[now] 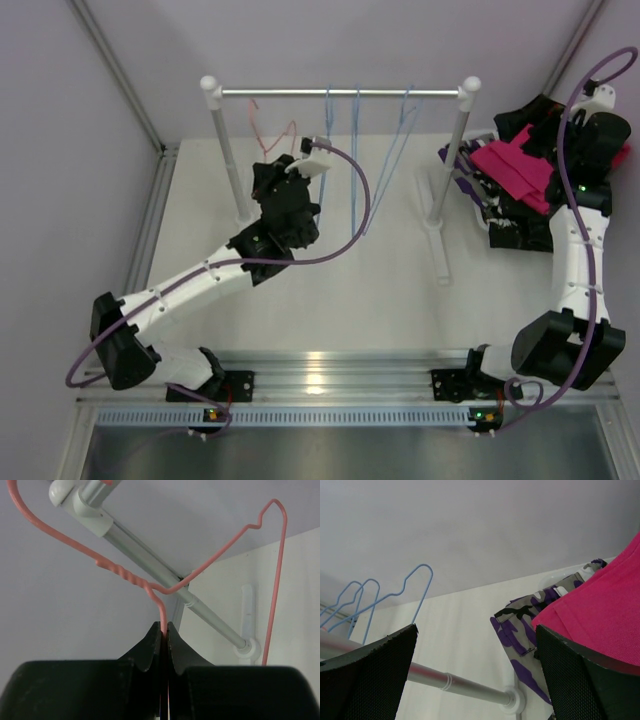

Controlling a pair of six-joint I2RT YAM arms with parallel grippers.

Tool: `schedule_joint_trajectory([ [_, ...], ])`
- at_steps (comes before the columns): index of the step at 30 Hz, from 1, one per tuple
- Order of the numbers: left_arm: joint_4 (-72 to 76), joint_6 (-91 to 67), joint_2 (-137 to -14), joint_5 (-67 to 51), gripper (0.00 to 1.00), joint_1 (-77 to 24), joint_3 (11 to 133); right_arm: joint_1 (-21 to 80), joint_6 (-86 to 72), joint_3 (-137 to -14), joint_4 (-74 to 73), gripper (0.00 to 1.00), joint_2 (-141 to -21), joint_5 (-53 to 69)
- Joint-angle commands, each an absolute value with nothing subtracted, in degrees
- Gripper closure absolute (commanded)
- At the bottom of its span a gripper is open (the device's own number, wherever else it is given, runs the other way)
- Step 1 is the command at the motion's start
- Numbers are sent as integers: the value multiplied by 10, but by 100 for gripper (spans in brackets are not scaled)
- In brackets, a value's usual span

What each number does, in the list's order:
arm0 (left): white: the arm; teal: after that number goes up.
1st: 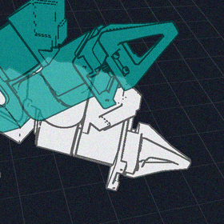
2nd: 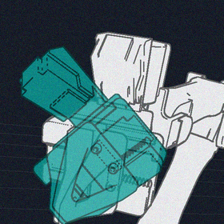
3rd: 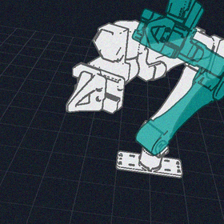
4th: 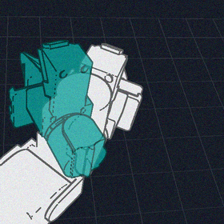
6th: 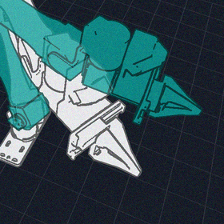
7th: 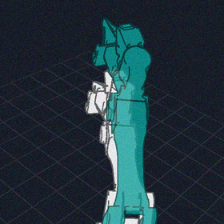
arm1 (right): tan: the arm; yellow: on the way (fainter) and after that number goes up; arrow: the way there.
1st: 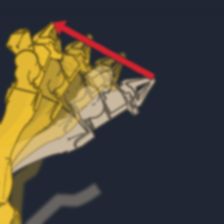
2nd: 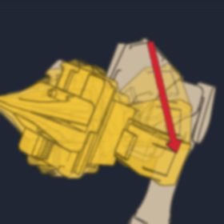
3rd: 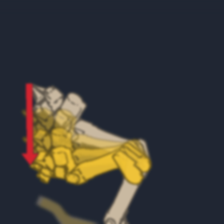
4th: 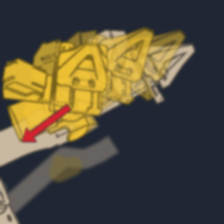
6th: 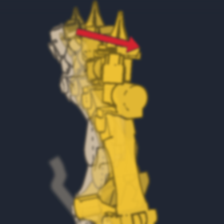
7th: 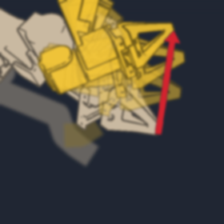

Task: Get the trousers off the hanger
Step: Place the hanger at the clothesline.

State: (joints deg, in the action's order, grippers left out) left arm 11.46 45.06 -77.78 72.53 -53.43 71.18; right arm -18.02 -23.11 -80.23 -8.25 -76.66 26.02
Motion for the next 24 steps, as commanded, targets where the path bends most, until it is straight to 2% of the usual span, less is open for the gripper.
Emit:
schedule_joint_trajectory([
  [1,179,477,-786,713,100,-525,764,-178,-216,-803,-38,1,-742,279],
  [9,174,474,-836,694,100,-501,815,-177,-217,-811,-37,1,-751,290],
  [24,66,379,-933,647,100,-447,893,-177,-198,-795,-35,1,-754,296],
])
